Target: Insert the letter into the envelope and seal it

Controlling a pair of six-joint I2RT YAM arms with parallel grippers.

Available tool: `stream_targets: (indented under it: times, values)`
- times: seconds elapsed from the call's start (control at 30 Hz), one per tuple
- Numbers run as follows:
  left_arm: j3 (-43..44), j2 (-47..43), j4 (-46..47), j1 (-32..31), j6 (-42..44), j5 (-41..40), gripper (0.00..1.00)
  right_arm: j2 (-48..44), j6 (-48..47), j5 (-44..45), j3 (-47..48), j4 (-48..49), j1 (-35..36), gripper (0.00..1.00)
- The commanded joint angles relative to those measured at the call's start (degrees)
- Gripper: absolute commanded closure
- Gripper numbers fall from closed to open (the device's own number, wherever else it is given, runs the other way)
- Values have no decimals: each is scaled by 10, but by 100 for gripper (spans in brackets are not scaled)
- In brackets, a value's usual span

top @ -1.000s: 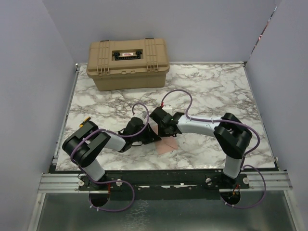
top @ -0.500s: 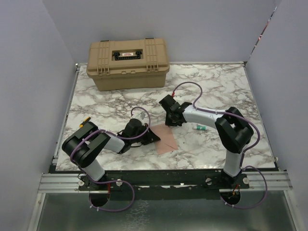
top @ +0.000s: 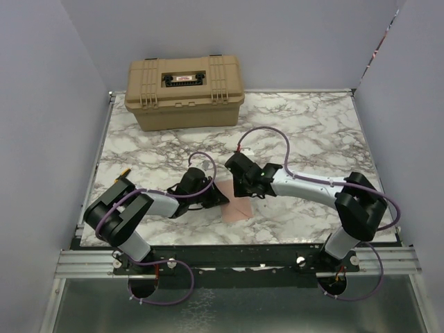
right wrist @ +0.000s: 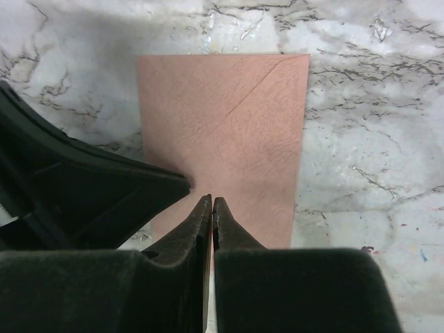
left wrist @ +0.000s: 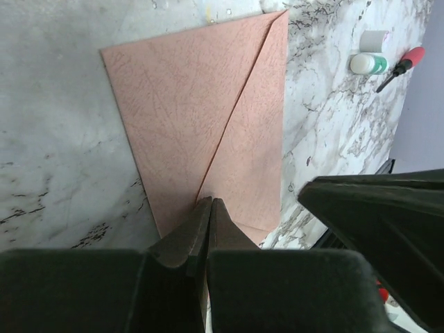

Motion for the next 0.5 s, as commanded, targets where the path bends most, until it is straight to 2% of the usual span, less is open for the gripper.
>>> stream_targets:
  times: [0.0, 0.47]
  values:
    - [2, -9, -76, 4, 31, -21, 100, 38, -3, -9, -4, -2, 6, 94]
    - [3, -1, -74, 5, 36, -23, 100, 92, -17, -73, -14, -25, 23, 93]
